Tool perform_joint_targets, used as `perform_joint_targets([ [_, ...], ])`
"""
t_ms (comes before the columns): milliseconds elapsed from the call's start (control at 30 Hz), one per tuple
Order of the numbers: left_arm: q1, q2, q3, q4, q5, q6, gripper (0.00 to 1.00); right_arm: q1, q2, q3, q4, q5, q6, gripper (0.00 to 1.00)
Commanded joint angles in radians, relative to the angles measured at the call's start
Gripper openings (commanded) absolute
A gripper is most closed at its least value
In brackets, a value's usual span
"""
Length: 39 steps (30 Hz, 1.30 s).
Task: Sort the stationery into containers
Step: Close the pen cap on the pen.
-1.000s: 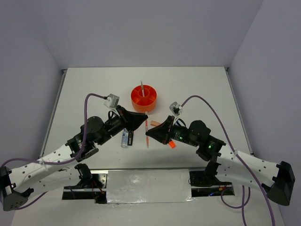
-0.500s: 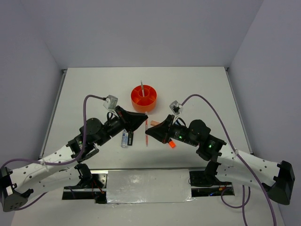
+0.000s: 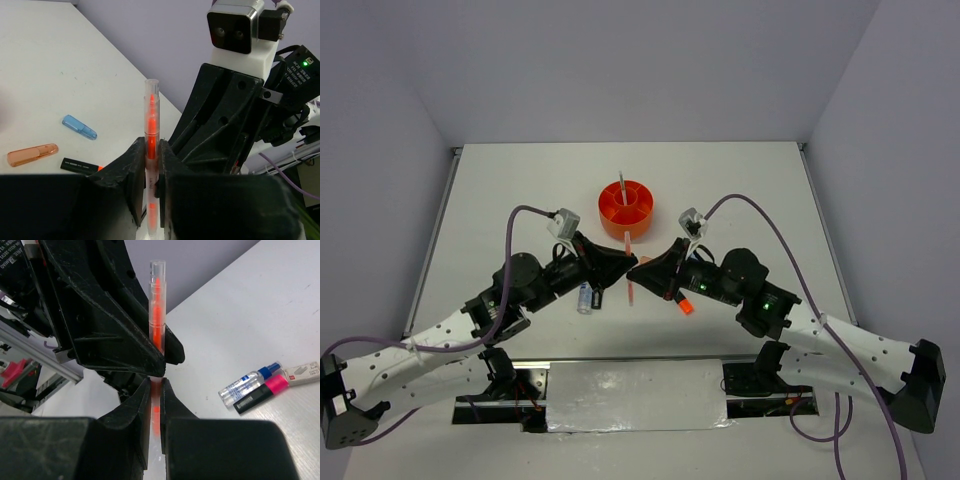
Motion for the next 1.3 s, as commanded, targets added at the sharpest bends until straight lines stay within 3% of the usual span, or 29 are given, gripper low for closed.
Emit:
perform_joint_targets([
  [0, 0.001, -0.012, 0.031, 0.012, -0.011, 0.033, 0.21, 0.003, 0.0, 0.032, 0.043, -0.053, -0.024, 0.0],
  [100, -0.001, -0.008, 0.041, 0.014, -0.01, 0.04, 0.02, 0.005, 0.009, 0.029, 0.04, -0.073, -0.03, 0.0],
  [167, 0.001, -0.002, 0.046, 0.018, 0.007, 0.04, 0.0, 0.003, 0.014, 0.026, 0.052, -0.092, -0.04, 0.05],
  [200, -0.001, 0.0, 0.044, 0.023, 0.016, 0.04, 0.0, 0.005, 0.017, 0.02, 0.056, -0.112, -0.04, 0.24],
  [267, -0.001, 0.001, 0.038, 0.047, 0.041, 0.03, 0.0, 0.005, 0.028, 0.018, 0.064, -0.119, -0.041, 0.39],
  [433, -0.001, 0.012, 0.02, 0.115, 0.073, -0.009, 0.0, 0.006, 0.063, 0.023, 0.093, -0.128, -0.046, 0.45],
  [533, -0.001, 0.015, 0.011, 0.133, 0.079, -0.023, 0.0, 0.005, 0.084, 0.032, 0.109, -0.125, -0.044, 0.39],
  [633, 0.001, 0.018, 0.009, 0.129, 0.081, -0.023, 0.0, 0.005, 0.08, 0.03, 0.122, -0.105, -0.046, 0.14],
  [667, -0.001, 0.018, 0.012, 0.117, 0.079, -0.021, 0.02, 0.005, 0.074, 0.032, 0.122, -0.099, -0.046, 0.0],
  [767, -0.001, 0.014, 0.027, 0.084, 0.047, -0.018, 0.39, 0.005, 0.06, 0.027, 0.115, -0.085, -0.046, 0.0],
  [800, 0.001, 0.012, 0.034, 0.057, 0.037, -0.013, 0.61, 0.005, 0.058, 0.027, 0.109, -0.085, -0.049, 0.0],
  [867, 0.001, 0.009, 0.067, 0.025, 0.003, 0.002, 0.81, 0.005, 0.054, 0.02, 0.098, -0.082, -0.049, 0.0],
  [900, 0.001, 0.011, 0.086, -0.014, -0.011, 0.01, 0.87, 0.005, 0.054, 0.018, 0.095, -0.082, -0.049, 0.0],
  [1067, 0.002, 0.049, 0.218, -0.092, -0.052, 0.097, 0.84, 0.005, 0.057, 0.009, 0.09, -0.1, -0.037, 0.0],
  [1267, 0.036, 0.133, 0.328, -0.149, -0.007, 0.132, 0.63, 0.009, 0.051, 0.026, 0.058, -0.096, -0.047, 0.0],
])
